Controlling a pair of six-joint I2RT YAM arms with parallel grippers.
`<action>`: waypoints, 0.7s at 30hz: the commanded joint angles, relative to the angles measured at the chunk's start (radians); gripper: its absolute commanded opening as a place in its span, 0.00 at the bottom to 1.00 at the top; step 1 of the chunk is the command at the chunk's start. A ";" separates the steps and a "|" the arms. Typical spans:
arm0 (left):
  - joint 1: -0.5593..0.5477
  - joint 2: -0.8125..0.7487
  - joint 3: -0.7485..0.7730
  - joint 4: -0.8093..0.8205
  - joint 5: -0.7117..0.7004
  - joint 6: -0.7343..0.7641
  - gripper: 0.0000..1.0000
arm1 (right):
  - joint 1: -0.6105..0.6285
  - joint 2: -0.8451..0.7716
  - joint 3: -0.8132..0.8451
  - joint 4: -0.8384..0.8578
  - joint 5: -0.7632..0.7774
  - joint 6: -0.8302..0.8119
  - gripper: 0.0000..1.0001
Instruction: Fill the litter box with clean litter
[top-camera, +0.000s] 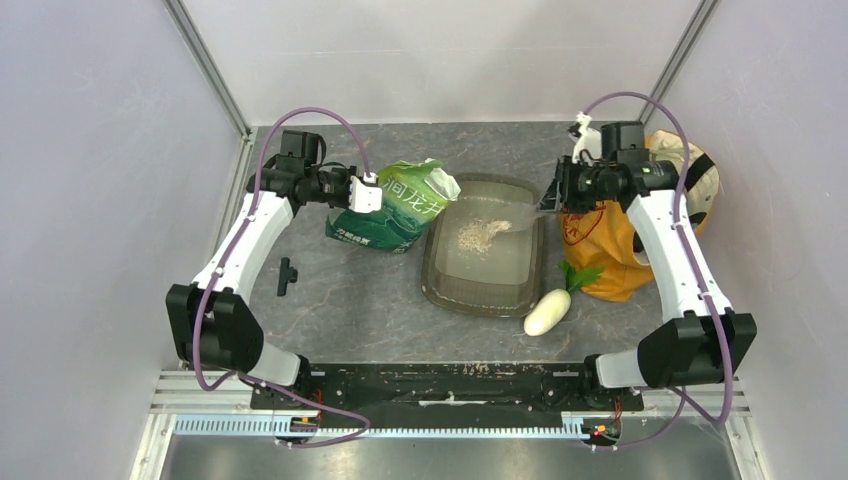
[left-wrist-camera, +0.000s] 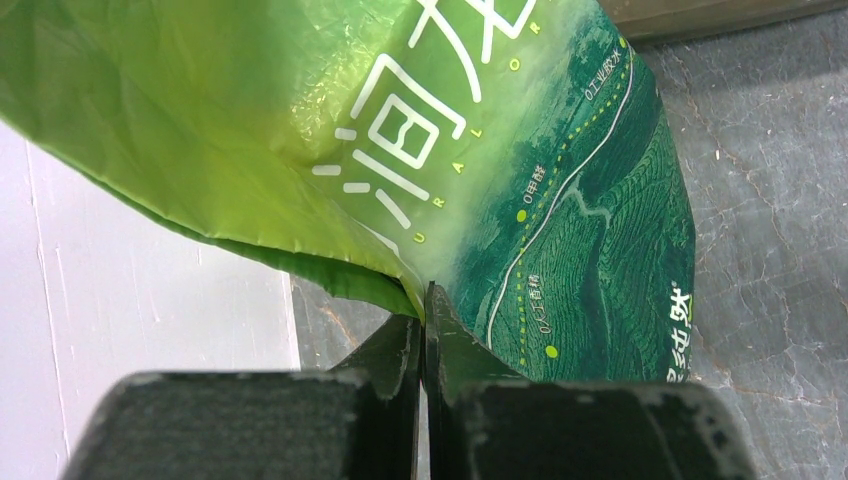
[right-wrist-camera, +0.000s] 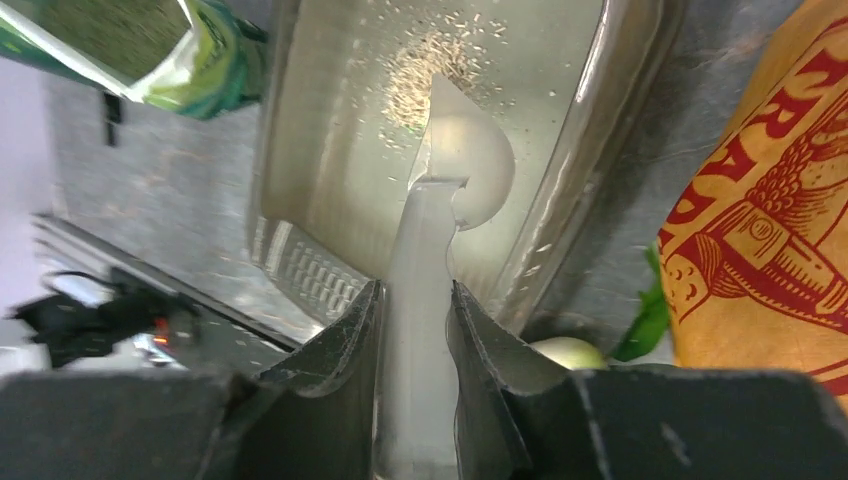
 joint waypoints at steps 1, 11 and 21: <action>-0.006 -0.016 0.049 0.047 0.039 0.049 0.02 | 0.104 0.001 0.097 -0.062 0.234 -0.166 0.00; -0.006 -0.034 0.035 0.050 0.036 0.059 0.02 | 0.122 0.007 0.285 -0.017 -0.015 -0.147 0.00; -0.011 -0.071 0.009 0.050 0.031 0.101 0.02 | 0.123 0.091 0.385 0.059 -0.238 0.054 0.00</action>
